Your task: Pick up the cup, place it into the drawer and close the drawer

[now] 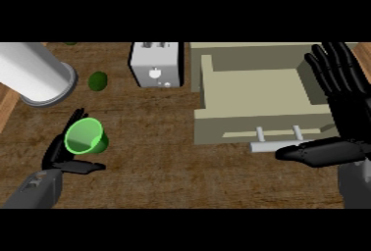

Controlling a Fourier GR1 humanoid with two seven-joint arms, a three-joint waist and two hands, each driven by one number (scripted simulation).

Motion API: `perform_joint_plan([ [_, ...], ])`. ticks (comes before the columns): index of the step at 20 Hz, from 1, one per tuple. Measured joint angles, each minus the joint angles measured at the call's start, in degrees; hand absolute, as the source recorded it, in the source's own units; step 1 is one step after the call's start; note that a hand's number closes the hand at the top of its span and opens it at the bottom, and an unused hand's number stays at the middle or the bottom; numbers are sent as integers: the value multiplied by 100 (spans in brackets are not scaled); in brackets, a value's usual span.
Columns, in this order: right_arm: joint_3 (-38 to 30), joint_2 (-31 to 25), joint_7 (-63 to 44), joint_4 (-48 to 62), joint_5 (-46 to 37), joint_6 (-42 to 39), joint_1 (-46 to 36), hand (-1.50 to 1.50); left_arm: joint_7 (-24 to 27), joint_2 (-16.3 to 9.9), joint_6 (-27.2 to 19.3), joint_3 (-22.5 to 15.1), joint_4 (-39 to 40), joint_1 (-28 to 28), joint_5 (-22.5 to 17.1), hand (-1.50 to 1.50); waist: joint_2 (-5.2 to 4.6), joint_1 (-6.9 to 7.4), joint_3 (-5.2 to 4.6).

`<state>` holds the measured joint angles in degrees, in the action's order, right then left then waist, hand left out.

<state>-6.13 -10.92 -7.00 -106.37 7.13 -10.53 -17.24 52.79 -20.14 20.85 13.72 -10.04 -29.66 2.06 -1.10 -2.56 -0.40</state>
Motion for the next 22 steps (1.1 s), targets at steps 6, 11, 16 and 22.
perform_joint_plan([
  [6, -47, -43, 34, 105, 18, -37, -65, -150, -96, 153, 358, -36, -17, -105, -24, 150, -12, -12, -4],
  [11, -53, -47, -46, 52, 8, -1, -77, -150, 287, 293, 35, -35, -298, -46, -4, 150, 0, 2, -4],
  [16, -112, -76, -26, 41, 40, -19, -32, -150, 638, 312, -533, 86, -495, -69, -24, 150, 6, 9, 1],
  [22, -216, -134, 31, 112, 127, -97, 31, -150, 756, 564, -573, 362, -679, -196, -355, 150, 24, 51, 8],
])
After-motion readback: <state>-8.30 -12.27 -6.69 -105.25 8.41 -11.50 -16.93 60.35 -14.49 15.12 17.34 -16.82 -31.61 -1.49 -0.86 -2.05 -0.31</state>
